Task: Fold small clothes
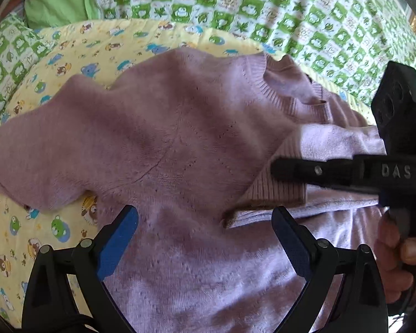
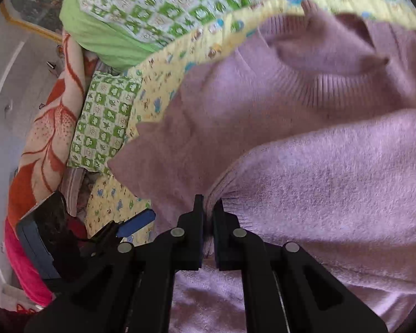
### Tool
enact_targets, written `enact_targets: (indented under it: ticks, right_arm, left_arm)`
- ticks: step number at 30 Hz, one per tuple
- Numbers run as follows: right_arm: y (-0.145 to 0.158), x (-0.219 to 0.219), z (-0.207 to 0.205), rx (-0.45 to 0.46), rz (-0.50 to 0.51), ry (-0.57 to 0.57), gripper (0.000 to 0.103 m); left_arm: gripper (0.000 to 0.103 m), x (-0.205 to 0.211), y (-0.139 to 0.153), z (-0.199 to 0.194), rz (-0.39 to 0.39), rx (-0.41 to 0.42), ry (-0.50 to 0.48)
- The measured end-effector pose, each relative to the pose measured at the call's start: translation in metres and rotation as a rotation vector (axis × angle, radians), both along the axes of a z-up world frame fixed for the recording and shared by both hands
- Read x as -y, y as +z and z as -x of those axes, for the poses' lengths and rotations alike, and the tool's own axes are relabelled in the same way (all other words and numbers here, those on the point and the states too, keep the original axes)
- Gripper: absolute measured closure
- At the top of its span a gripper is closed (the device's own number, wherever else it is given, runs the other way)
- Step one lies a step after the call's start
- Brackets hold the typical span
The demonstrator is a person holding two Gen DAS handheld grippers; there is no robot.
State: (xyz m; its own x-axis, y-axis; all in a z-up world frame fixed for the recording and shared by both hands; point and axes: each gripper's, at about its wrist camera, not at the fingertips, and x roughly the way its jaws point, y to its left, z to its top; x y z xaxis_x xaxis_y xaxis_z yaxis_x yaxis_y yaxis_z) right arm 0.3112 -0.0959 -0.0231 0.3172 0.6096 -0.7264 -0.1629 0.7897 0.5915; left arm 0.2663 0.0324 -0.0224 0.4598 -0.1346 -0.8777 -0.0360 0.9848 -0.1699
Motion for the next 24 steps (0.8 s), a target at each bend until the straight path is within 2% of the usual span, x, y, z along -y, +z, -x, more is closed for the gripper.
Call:
enact_targets:
  ticks: [3,4,5,7,11,14,15,16,17,21,23,24]
  right_arm:
    - [-0.008,0.013,0.002,-0.063,-0.009,-0.025,0.090]
    - [-0.006,0.018,0.004,-0.058,-0.017,-0.033,0.088]
    - [-0.001,0.026,0.008,-0.044,-0.019,-0.045,0.087]
    - [0.006,0.038,0.013,-0.017,-0.030,-0.074,0.078]
    - [0.028,0.082,0.034,0.056,-0.025,-0.184,0.074]
    - [0.039,0.118,0.056,0.094,-0.006,-0.289,0.074]
    - [0.041,0.128,0.063,0.104,0.002,-0.321,0.074]
    - [0.044,0.141,0.071,0.114,0.010,-0.355,0.074]
    - [0.048,0.154,0.082,0.129,0.018,-0.395,0.074]
    - [0.065,0.189,0.113,0.206,0.072,-0.521,0.074]
    - [0.069,0.209,0.122,0.223,0.099,-0.575,0.068]
    - [0.068,0.219,0.124,0.220,0.112,-0.600,0.060]
  left_arm:
    - [0.006,0.007,-0.007,-0.014,-0.014,-0.019,-0.019]
    - [0.006,0.010,-0.008,-0.018,-0.019,-0.022,-0.026]
    - [0.006,0.013,-0.010,-0.022,-0.022,-0.024,-0.037]
    - [0.006,0.025,-0.013,-0.032,-0.042,-0.025,-0.075]
    - [0.008,0.045,-0.029,-0.053,-0.135,-0.068,-0.118]
    - [0.043,0.058,-0.032,-0.059,-0.123,-0.072,-0.165]
    - [0.067,0.061,-0.029,-0.059,-0.124,-0.061,-0.178]
    - [0.084,0.065,-0.024,-0.058,-0.116,-0.055,-0.203]
    - [0.092,0.066,-0.018,-0.058,-0.097,-0.062,-0.215]
    - [0.093,0.039,0.027,-0.041,-0.035,0.027,-0.144]
    - [0.093,0.020,0.020,-0.038,-0.055,0.009,-0.116]
    - [0.093,0.010,0.009,-0.037,-0.071,-0.026,-0.096]
